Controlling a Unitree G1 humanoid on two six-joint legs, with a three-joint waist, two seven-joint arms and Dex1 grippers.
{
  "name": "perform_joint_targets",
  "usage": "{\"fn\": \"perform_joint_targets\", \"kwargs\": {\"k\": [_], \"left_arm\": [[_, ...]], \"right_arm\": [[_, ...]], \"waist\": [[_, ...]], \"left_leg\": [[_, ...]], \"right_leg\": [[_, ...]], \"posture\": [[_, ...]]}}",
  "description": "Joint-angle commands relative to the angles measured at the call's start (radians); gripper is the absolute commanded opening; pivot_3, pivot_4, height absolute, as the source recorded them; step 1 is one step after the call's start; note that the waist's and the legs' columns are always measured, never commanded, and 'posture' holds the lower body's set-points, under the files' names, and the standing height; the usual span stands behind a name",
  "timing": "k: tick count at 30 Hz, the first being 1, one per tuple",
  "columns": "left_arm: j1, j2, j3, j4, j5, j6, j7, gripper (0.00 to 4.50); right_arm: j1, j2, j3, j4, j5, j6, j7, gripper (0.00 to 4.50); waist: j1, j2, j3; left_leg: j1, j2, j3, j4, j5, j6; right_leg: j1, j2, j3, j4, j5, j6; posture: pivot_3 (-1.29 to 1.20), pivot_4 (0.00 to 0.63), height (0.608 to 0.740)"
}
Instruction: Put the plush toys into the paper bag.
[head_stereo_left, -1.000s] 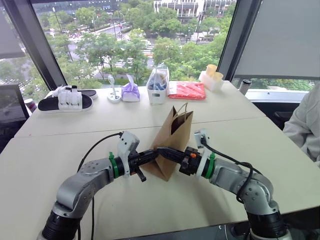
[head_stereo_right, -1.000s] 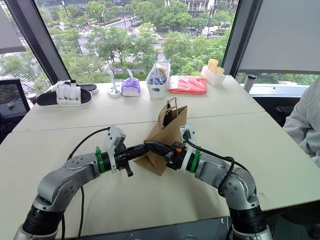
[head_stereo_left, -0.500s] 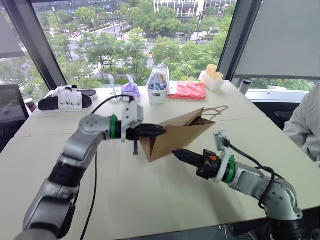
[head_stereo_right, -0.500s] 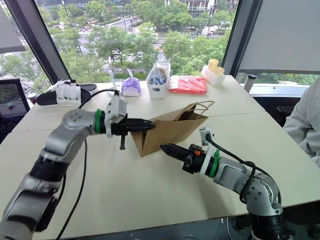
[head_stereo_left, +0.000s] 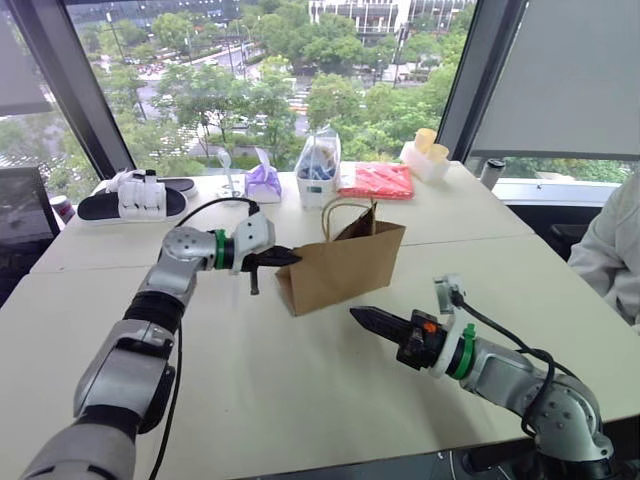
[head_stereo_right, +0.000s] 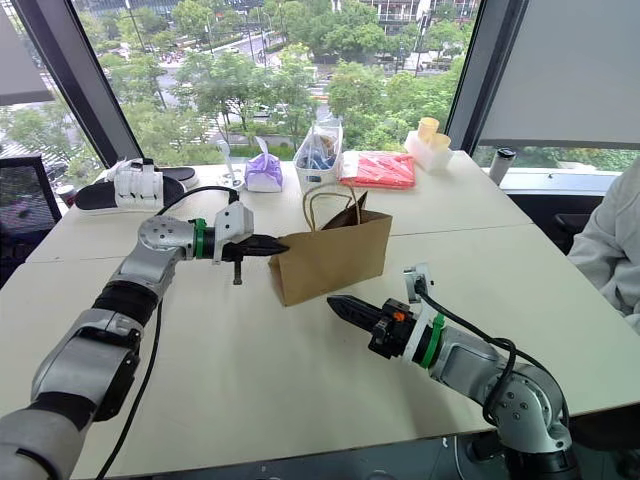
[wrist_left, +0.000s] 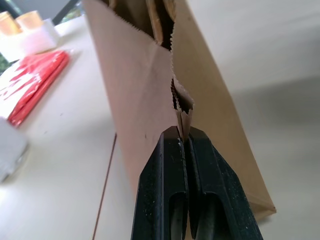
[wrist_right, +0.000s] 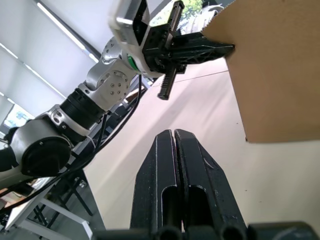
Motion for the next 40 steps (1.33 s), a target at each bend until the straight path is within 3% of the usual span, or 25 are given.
{"fn": "perform_joint_targets", "kwargs": {"k": [1, 9, 12, 18, 23, 30, 32, 35, 40], "left_arm": [[-0.044, 0.014, 0.032, 0.05, 0.028, -0.078, 0.014, 0.08], [-0.061, 0.029, 0.044, 0.111, 0.077, -0.133, 0.065, 0.08], [-0.054, 0.029, 0.053, 0.108, 0.073, -0.113, 0.061, 0.94], [0.013, 0.048, 0.117, -0.032, 0.013, -0.037, 0.072, 3.86], [0.197, 0.137, 0.198, -0.419, -0.088, 0.244, 0.093, 3.86], [0.638, 0.275, 0.445, -1.068, -0.292, 0.749, 0.275, 3.86], [0.76, 0.27, 0.549, -1.22, -0.405, 0.929, 0.352, 3.86], [0.907, 0.255, 0.646, -1.368, -0.49, 1.059, 0.427, 3.86], [1.174, 0.045, 0.739, -1.625, -0.686, 1.2, 0.646, 3.86]], "right_arm": [[-0.021, 0.003, -0.002, -0.03, 0.012, -0.014, -0.003, 0.0], [-0.05, 0.005, 0.023, 0.003, -0.01, -0.013, 0.007, 0.0], [-0.055, 0.007, 0.031, 0.005, -0.012, -0.012, 0.007, 0.0], [-0.049, -0.003, 0.036, -0.005, -0.008, -0.003, 0.006, 0.0], [-0.033, -0.035, 0.029, -0.019, -0.014, 0.002, 0.02, 0.0], [-0.04, -0.106, -0.047, -0.058, -0.168, -0.115, -0.004, 0.0], [-0.015, -0.15, -0.06, -0.069, -0.224, -0.139, 0.013, 0.0], [0.027, -0.194, -0.064, -0.078, -0.284, -0.171, 0.039, 0.0], [0.156, -0.227, -0.074, -0.102, -0.303, -0.178, 0.094, 0.0]], "waist": [[-0.001, 0.0, 0.0], [-0.005, 0.0, 0.0], [-0.005, 0.0, 0.0], [-0.007, 0.0, 0.0], [-0.029, 0.0, 0.0], [-0.026, 0.001, 0.0], [-0.018, 0.001, 0.0], [-0.007, 0.0, 0.0], [0.001, 0.002, 0.0]], "left_leg": [[0.0, 0.0, 0.0, 0.0, 0.0, 0.0], [0.0, 0.0, 0.0, 0.0, 0.0, 0.0], [0.001, 0.0, 0.0, 0.0, 0.0, 0.0], [0.001, 0.0, 0.0, 0.0, 0.0, 0.0], [0.001, 0.001, -0.001, -0.001, 0.0, 0.0], [0.001, 0.001, 0.0, -0.002, -0.001, 0.002], [0.001, 0.001, -0.001, -0.002, -0.001, 0.001], [0.002, 0.001, 0.0, -0.001, -0.001, 0.002], [0.004, 0.001, 0.0, -0.001, -0.001, 0.002]], "right_leg": [[0.0, 0.0, 0.0, 0.0, 0.0, 0.0], [-0.001, 0.0, 0.0, 0.003, 0.0, 0.0], [-0.001, 0.0, 0.0, 0.005, 0.0, 0.0], [-0.002, 0.0, 0.0, 0.005, 0.0, 0.0], [-0.003, 0.0, 0.0, 0.006, 0.0, 0.0], [-0.005, 0.0, 0.002, 0.006, 0.0, 0.0], [-0.004, 0.0, 0.003, 0.005, 0.0, 0.0], [-0.001, 0.0, 0.002, 0.004, 0.0, 0.0], [0.003, 0.0, 0.002, 0.0, 0.0, 0.0]], "posture": [[0.0, 0.15, 0.74], [0.0, 0.15, 0.74], [0.0, 0.15, 0.74], [0.0, 0.15, 0.74], [0.0, 0.15, 0.74], [0.0, 0.15, 0.74], [0.0, 0.15, 0.74], [0.0, 0.15, 0.74], [0.0, 0.15, 0.74]]}}
